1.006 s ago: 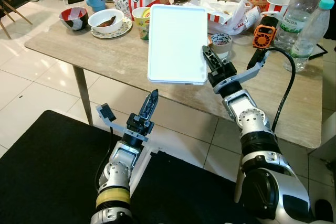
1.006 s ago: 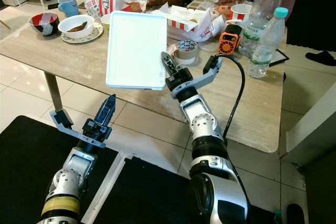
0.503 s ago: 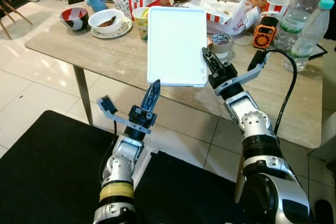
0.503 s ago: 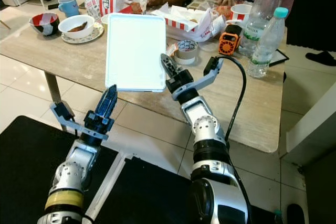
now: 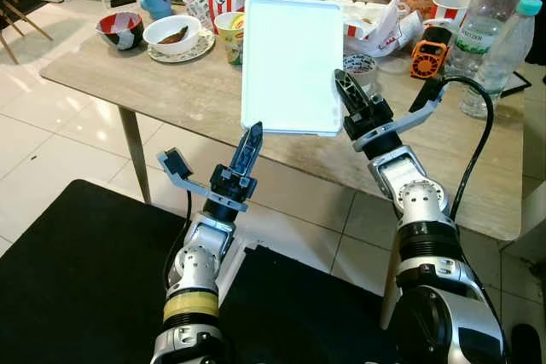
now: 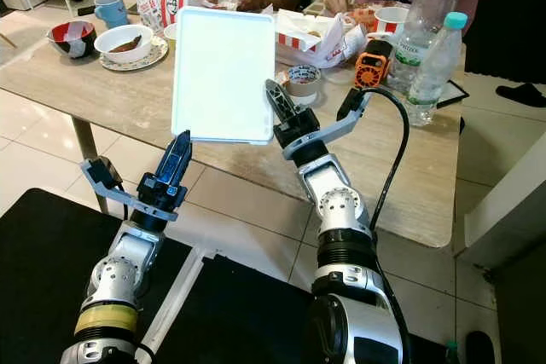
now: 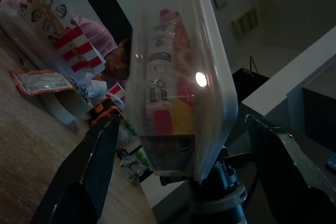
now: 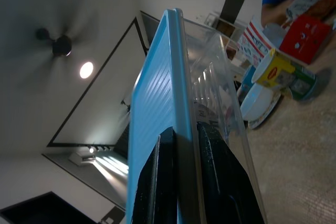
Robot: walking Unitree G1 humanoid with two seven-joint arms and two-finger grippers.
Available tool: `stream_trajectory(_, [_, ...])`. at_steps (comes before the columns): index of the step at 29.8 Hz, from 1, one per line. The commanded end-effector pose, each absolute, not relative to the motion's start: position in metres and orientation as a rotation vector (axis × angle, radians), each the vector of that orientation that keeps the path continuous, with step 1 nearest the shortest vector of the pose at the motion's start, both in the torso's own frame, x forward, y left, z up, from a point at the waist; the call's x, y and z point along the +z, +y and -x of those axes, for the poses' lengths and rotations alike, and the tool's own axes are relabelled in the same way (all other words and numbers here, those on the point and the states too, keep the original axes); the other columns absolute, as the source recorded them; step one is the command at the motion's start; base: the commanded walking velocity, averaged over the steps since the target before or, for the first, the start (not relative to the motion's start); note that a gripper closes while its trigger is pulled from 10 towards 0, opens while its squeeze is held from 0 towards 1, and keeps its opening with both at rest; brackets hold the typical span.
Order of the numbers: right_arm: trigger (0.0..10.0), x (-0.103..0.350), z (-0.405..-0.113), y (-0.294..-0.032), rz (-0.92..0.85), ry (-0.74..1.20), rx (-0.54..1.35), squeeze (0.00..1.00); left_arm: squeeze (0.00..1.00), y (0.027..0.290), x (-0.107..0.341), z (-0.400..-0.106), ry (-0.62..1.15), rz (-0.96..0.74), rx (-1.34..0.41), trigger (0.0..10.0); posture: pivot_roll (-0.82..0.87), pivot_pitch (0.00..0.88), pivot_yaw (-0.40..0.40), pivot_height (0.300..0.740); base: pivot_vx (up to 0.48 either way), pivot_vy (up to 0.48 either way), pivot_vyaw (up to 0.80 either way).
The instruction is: Restocking fridge
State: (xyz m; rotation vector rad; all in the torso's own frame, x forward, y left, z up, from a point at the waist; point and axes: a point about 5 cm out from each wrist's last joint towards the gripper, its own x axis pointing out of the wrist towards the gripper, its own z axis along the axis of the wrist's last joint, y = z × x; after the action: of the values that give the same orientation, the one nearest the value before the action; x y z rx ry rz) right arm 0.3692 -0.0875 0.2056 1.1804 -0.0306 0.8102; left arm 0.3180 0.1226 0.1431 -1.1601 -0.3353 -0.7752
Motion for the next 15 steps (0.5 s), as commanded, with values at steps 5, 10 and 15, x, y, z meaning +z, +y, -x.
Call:
stream_trajectory(5, [0.0,0.203,-0.362,-0.07,-1.241,-0.014,0.858,0.0,0.0,0.122,0.142,-0.317,-0.348,1.183,-0.765,10.0,0.04,0.089,0.08,0.74,0.0,0.0,0.0])
stream_trajectory(10, [0.0,0.202,-0.359,-0.068,-1.242,-0.009,0.875,0.0,0.0,0.122,0.143,-0.317,-0.353,1.181,-0.766,10.0,0.04,0.088,0.08,0.74,0.0,0.0,0.0])
stream_trajectory(15, [0.0,0.199,-0.354,-0.06,-1.23,0.012,0.892,0.0,0.0,0.123,0.145,-0.319,-0.36,1.181,-0.761,10.0,0.04,0.089,0.081,0.74,0.0,0.0,0.0])
